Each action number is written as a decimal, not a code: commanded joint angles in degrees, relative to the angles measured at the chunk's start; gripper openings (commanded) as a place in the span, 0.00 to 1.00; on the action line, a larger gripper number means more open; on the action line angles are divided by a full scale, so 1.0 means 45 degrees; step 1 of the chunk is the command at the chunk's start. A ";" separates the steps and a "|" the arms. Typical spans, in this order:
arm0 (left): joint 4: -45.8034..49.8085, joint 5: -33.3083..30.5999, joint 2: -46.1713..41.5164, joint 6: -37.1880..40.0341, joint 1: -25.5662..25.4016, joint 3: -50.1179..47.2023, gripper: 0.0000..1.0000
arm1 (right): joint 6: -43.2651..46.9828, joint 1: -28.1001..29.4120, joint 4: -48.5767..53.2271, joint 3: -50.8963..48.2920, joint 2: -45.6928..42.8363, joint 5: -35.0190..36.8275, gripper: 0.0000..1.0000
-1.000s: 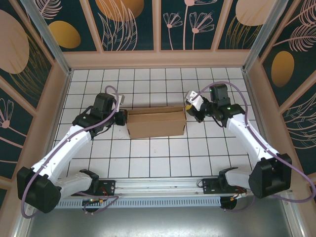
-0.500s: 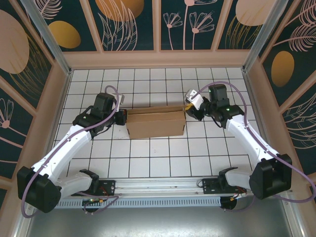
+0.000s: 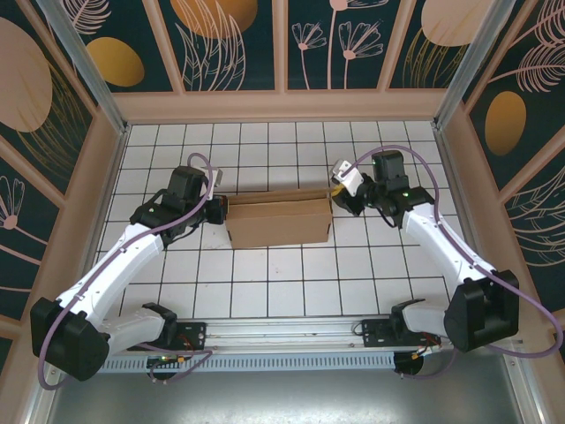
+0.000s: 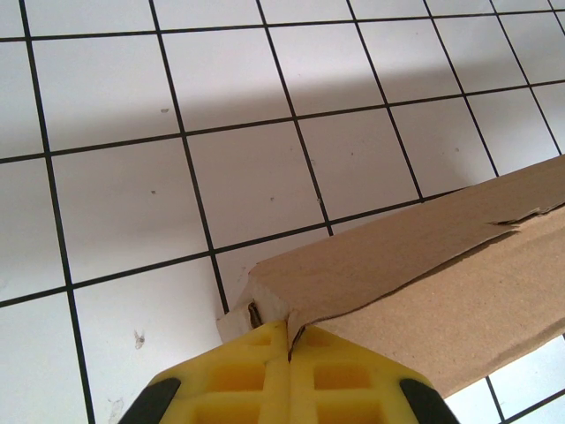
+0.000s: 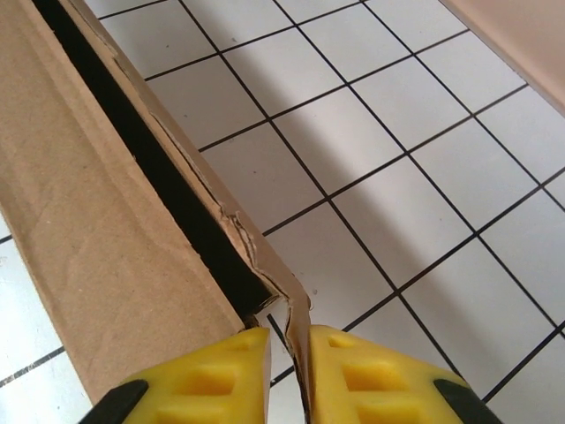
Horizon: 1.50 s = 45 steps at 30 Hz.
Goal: Fold the paper box
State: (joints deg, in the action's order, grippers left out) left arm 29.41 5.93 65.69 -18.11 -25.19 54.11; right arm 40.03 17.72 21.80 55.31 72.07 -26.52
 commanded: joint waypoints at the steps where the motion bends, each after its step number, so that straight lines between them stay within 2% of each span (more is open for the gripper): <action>1: 0.0910 0.0188 0.0241 0.0139 -0.0112 0.0097 0.00 | -0.0047 -0.0081 -0.0362 -0.0404 -0.0117 0.0113 0.20; 5: 0.0925 0.0205 0.0243 0.0156 -0.0119 0.0104 0.00 | -0.0158 -0.0069 -0.0308 -0.0380 -0.0157 0.0016 0.09; 7: 0.0951 0.0207 0.0245 0.0131 -0.0135 0.0138 0.00 | -0.0503 0.0032 -0.0214 -0.0163 -0.0210 0.0039 0.00; 9: 0.0982 0.0177 0.0279 0.0115 -0.0163 0.0180 0.00 | -0.1087 0.0239 -0.0158 0.0081 -0.0302 0.0126 0.00; 13: 0.1012 0.0108 0.0371 0.0059 -0.0232 0.0261 0.00 | -0.3274 0.1161 0.0068 0.0600 -0.0234 0.1633 0.00; 15: 0.1025 0.0089 0.0420 0.0016 -0.0254 0.0281 0.00 | -0.4048 0.1676 0.0645 0.0953 0.0063 0.2448 0.00; 19: 0.1062 -0.0007 0.0480 -0.0002 -0.0263 0.0281 0.00 | -0.4946 0.2371 0.1781 0.1349 0.0585 0.3069 0.00; 26: 0.1121 -0.0172 0.0441 -0.0059 -0.0281 0.0282 0.00 | -0.7902 0.2531 0.1347 0.1066 -0.0042 0.3814 0.00; 31: 0.1102 -0.0298 0.0498 -0.0117 -0.0320 0.0291 0.00 | -1.0562 0.2528 0.1976 0.1614 0.0325 0.3412 0.00; 34: 0.1084 -0.0332 0.0557 -0.0179 -0.0393 0.0281 0.00 | -1.1417 0.2533 0.2795 0.2184 0.0848 0.3062 0.00; 45: 0.1171 -0.0595 0.0592 -0.0182 -0.0475 0.0282 0.00 | -1.2464 0.2474 0.4296 0.3062 0.1592 0.2658 0.00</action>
State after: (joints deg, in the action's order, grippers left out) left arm 30.24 1.74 67.24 -18.35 -26.24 55.46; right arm -13.47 28.18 37.36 67.92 78.65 -10.37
